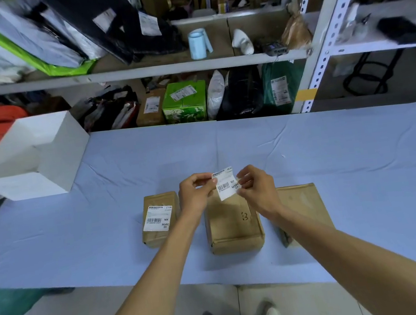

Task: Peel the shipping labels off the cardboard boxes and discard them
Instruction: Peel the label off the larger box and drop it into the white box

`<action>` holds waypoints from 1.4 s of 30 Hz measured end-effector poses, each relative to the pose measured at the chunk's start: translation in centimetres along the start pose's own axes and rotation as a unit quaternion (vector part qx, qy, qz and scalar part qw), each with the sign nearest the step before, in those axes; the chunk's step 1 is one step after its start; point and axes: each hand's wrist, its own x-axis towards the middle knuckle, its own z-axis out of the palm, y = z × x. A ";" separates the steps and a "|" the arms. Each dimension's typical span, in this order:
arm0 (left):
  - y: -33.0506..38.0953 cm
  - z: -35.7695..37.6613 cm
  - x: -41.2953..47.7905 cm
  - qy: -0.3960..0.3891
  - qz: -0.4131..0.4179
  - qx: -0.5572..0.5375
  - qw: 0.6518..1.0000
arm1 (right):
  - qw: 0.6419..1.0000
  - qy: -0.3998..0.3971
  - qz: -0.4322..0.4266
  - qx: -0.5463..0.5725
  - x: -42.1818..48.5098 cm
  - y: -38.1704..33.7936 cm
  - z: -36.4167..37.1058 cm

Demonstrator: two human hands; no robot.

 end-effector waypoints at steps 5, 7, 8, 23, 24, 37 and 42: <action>-0.4 0.1 -0.1 -0.014 -0.016 -0.035 0.999 | 0.999 0.002 0.014 -0.035 0.2 0.4 0.0; -0.5 0.1 -0.1 -0.017 -0.028 -0.063 0.997 | 0.999 -0.007 0.006 -0.051 0.1 0.1 0.1; -0.5 0.1 -0.1 -0.019 -0.036 -0.078 0.996 | 0.998 -0.015 0.001 -0.056 0.0 -0.1 0.1; -0.7 -0.3 -0.3 -0.020 -0.151 -0.194 0.969 | 0.998 -0.059 -0.009 -0.017 -0.4 -0.8 0.6; -0.7 -0.3 -0.3 -0.023 -0.164 -0.195 0.967 | 0.998 -0.061 -0.011 -0.014 -0.5 -1.0 0.6; -0.6 0.0 -1.0 -0.077 -0.183 -0.192 0.961 | 0.996 0.008 -0.052 -0.077 -0.9 -0.9 1.2; -0.7 0.4 -1.3 -0.092 -0.161 -0.148 0.972 | 0.999 0.012 -0.040 -0.016 -0.9 -1.4 0.8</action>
